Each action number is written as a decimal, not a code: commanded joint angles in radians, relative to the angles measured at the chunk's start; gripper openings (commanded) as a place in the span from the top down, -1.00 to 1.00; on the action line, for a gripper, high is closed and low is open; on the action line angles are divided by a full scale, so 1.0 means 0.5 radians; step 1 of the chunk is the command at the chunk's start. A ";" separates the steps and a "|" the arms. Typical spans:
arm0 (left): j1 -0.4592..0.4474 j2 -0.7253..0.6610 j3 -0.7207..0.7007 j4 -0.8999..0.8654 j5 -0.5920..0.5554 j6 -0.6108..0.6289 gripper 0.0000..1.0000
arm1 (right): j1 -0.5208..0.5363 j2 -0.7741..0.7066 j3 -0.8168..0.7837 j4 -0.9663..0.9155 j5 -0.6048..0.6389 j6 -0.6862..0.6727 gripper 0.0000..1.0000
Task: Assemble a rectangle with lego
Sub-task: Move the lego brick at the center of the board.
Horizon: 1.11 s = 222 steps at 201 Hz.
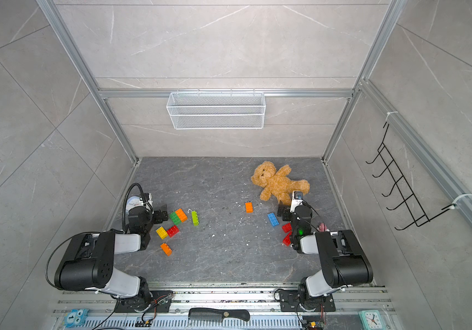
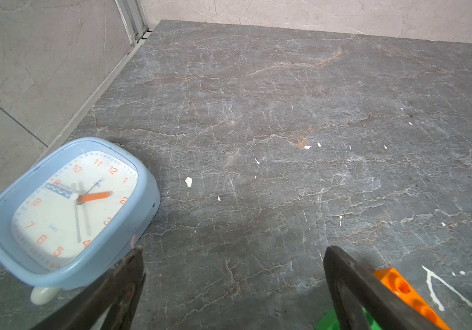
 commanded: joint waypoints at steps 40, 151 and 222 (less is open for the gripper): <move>0.006 -0.024 0.016 0.067 -0.005 -0.024 -1.00 | 0.009 -0.005 0.030 -0.015 -0.025 -0.022 -1.00; -0.572 -0.806 0.552 -1.337 -0.811 -0.076 -1.00 | 0.387 -0.773 0.944 -2.400 0.995 0.508 -1.00; -0.623 -0.793 1.038 -2.074 0.103 -0.900 -0.42 | 0.752 -0.314 1.510 -3.154 -0.072 1.029 -0.46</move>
